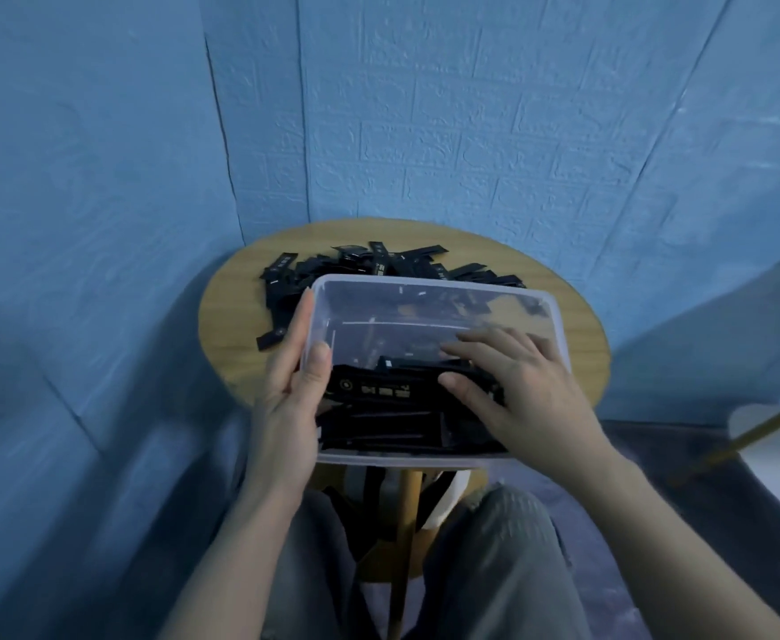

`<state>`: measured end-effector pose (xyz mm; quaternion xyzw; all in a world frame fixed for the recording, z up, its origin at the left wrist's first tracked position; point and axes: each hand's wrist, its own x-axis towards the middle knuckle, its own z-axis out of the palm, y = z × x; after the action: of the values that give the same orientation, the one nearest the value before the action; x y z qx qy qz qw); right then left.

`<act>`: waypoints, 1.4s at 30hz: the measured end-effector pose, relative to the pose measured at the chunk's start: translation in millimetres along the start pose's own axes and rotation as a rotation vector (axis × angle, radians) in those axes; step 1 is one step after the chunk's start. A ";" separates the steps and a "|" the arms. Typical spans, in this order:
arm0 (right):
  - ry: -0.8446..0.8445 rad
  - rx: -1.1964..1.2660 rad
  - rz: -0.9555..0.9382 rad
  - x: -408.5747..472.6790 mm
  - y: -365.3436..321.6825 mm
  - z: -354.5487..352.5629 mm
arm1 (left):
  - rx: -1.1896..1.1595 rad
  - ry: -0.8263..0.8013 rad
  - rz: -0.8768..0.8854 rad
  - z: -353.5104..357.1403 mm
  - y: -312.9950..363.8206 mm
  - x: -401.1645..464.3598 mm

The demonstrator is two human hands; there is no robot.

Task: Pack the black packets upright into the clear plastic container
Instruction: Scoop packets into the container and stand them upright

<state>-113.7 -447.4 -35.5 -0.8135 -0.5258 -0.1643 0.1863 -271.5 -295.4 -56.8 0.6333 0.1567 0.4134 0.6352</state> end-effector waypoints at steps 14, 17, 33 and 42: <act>-0.162 0.133 0.069 45.3 23.3 19.0 | 0.045 0.039 0.127 9.0 -38.3 38.1; -0.337 0.022 0.052 43.3 20.6 23.2 | 0.049 0.042 0.144 9.6 -41.9 39.2; -0.052 0.404 0.149 40.9 24.0 3.3 | -0.008 0.096 0.134 16.8 -44.6 42.1; -0.110 0.116 -0.055 35.7 16.3 15.1 | -0.099 0.106 0.115 20.3 -50.5 47.2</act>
<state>-83.7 -418.1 -34.4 -0.7943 -0.5661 -0.0940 0.1995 -211.6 -267.7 -85.6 0.5865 0.1329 0.4892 0.6317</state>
